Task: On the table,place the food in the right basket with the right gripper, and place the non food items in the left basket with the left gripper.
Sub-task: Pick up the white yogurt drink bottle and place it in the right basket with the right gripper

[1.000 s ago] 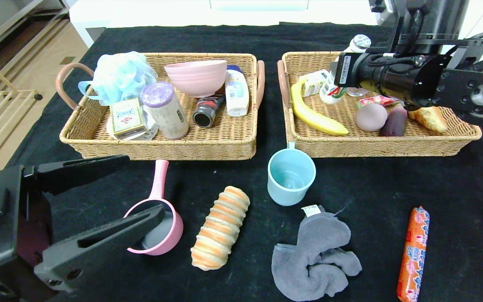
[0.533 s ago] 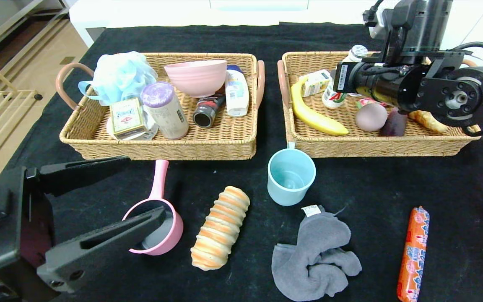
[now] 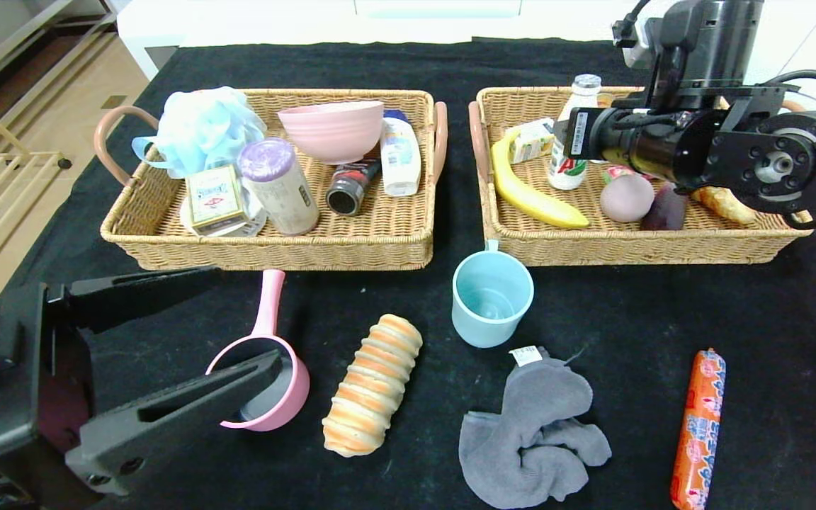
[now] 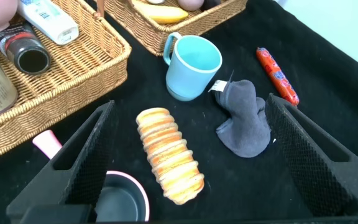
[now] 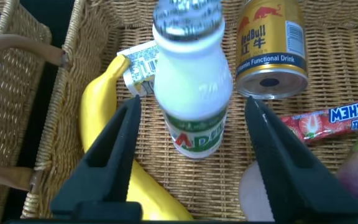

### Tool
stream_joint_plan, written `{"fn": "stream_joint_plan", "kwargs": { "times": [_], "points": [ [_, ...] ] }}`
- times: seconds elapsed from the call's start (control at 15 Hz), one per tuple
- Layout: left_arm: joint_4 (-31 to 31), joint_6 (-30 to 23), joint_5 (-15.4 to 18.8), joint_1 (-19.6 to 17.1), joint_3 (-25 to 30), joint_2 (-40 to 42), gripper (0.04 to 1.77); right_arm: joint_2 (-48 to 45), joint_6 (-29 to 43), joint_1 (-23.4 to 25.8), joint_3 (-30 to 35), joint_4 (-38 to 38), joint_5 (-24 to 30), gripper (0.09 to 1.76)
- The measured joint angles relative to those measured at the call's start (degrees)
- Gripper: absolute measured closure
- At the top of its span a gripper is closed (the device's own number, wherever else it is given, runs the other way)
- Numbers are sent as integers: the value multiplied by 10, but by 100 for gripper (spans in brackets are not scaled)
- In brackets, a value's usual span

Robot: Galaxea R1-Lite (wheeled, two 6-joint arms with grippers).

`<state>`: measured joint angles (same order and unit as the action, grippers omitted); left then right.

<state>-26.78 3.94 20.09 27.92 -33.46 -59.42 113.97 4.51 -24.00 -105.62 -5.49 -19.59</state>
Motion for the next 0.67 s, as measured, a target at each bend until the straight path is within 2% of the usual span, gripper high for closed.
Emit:
{"fn": "stream_joint_plan", "kwargs": {
  "times": [0.27, 0.67],
  "points": [
    [-4, 1, 0, 0, 1, -5, 9, -27, 7, -10, 26, 8, -3, 41],
    [-5, 2, -1, 0, 2, -6, 9, -143, 21, -21, 140, 52, -5, 27]
  ]
}}
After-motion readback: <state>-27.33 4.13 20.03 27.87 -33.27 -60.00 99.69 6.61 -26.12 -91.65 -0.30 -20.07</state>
